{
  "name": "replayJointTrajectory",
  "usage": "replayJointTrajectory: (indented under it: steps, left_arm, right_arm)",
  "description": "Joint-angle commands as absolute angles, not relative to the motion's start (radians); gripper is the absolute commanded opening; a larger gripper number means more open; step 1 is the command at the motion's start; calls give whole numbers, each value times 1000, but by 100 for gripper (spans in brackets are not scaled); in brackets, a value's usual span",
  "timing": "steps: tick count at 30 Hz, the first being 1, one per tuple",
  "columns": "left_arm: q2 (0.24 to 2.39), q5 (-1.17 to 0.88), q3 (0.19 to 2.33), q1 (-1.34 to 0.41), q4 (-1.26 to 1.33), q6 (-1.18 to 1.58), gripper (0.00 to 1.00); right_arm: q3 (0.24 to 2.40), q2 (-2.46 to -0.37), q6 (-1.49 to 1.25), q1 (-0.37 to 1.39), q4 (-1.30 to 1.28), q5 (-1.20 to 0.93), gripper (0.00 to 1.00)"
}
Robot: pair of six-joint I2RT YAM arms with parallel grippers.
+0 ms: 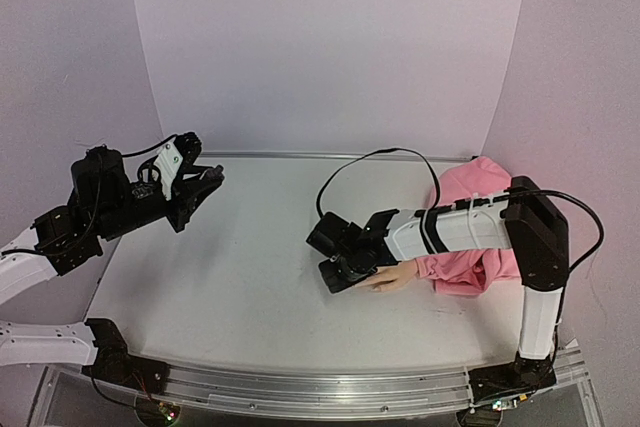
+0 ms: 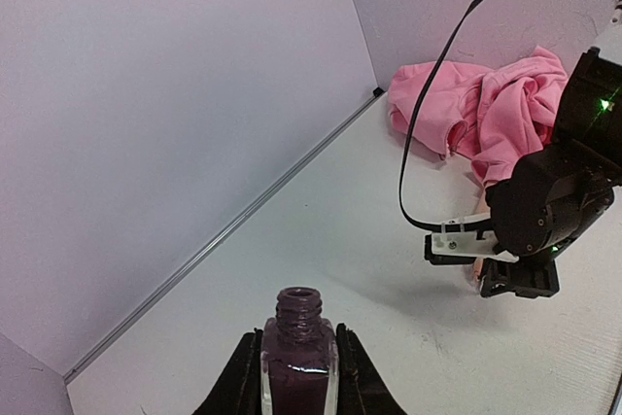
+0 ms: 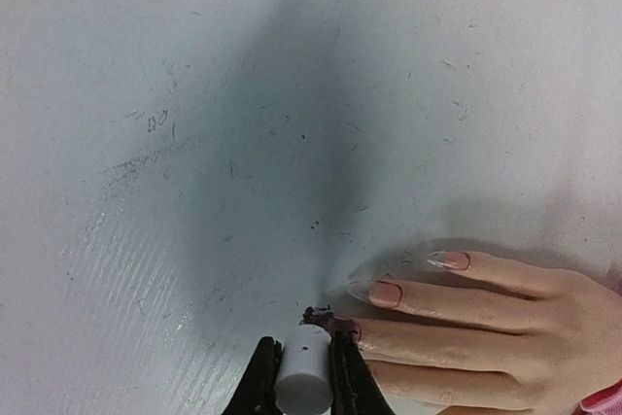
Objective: Paint the nails
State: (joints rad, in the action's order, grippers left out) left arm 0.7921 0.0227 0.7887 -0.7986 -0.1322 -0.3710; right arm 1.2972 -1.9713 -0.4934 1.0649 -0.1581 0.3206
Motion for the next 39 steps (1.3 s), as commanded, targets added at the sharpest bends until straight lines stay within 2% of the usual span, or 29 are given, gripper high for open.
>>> replayJointTrajectory:
  steps: [1,12,16,21,26,32,36,39]
  left_arm:
    - [779,34,788,-801,-96,-387,0]
    - [818,40,800,-799,-96,-387,0]
    - [856,5,821,-799,-96,-379,0]
    - [907,-110,899,-801,-99,-323,0]
    - [975,-284,999,-801,-101,-298,0]
    - [1076,-469,1033,-801,-100,-415,0]
    - [1099,-512,996,-803,-100,-466,0]
    - [1097,-511,969,-807,-100,-496,0]
  right_arm:
    - [1332,-1947,-482,1062,-164,293,0]
    - [1264,-1703,-454,1047,-163,363,0]
    - [1221,-1602,-398,1012,-88,363,0]
    - [1139,-1433,-336,905,99,173,0]
    - [1078,-1313,-331,780,229,-148,0]
    - [1104,-1297,-341,775,285,-406,0]
    - [1090,-1292,-366,778,374,-566,0]
    - [1118,-1319,-352,813,373,-601,0]
